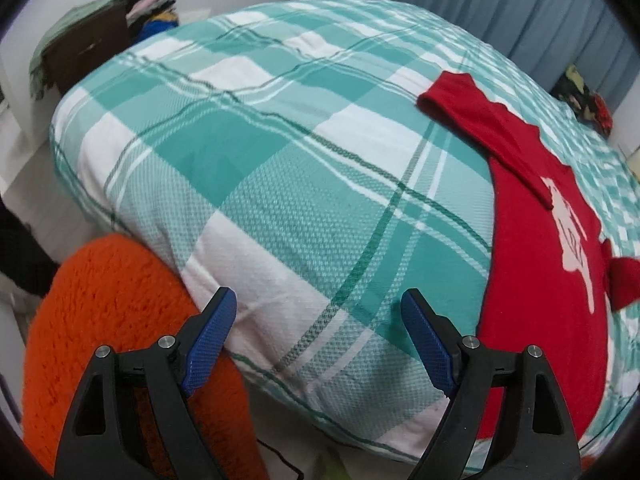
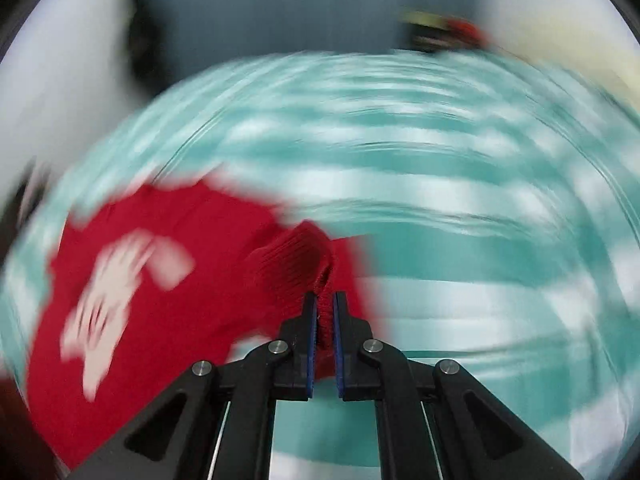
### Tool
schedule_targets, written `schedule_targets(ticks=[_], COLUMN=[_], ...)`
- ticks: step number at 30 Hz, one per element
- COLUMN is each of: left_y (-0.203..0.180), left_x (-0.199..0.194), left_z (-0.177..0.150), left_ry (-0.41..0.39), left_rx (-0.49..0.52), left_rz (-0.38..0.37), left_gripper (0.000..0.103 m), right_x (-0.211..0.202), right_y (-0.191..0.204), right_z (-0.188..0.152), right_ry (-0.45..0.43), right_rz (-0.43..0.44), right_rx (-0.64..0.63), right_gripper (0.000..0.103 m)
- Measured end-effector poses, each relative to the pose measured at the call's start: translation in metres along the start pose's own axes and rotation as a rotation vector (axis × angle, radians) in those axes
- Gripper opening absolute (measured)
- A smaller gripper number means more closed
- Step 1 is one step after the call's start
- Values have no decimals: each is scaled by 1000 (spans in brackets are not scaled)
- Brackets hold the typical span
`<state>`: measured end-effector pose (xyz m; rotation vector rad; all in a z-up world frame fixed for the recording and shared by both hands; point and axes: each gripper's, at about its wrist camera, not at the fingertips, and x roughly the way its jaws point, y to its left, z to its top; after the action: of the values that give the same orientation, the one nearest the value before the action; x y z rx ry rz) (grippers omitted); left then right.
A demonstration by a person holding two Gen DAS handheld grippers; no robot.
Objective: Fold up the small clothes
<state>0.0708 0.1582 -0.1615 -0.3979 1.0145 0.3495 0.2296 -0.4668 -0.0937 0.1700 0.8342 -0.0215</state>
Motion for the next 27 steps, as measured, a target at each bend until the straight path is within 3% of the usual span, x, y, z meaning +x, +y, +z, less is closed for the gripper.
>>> schedule_targets(ticks=[3,6,11,13,14,16,17,21,22,23,25,27], left_y=[-4,-11,-19,-18,-18,-17,-17,-17,-18,-19,-20,-20], left_x=[1,2,4,6,7,7,7,9,10,10,11,10], left_z=[-4,-6,-8,-8,-7,-7,-6,-7,-7,-7,-7,-7], left_ry=[12,15,14,16,18,22,22,19,20,21,20,18], left_rx=[13,35,70,67,63,57,56,57,58,60,63,68], left_rz=[21,41,76,85,85,86,87,104,108,113,122,124], left_gripper=[86,86,88,90,90,91,91,93,93,94,94,94], right_x=[-14,-12,0,7,10,25,26,38,41,45,49,37], right_y=[-95,-148,-194,-201,-204,-212,-214,-228,-229,-230,-224,-216], right_z=[6,-4,-52,-66,-68,-74,-80,-89,-90,-90,-77,-56], right_ry=[-11,26,47,53,60,94,101,70,73,82,129,96], right_rz=[-51,-77,-47,-16,11,89,115,181,193,194,138,71], right_rx=[222,340,571,617,639,710,738,824,840,846,750,610], right_gripper=[7,7,9,22,43,67,67,66,51,9,9,8])
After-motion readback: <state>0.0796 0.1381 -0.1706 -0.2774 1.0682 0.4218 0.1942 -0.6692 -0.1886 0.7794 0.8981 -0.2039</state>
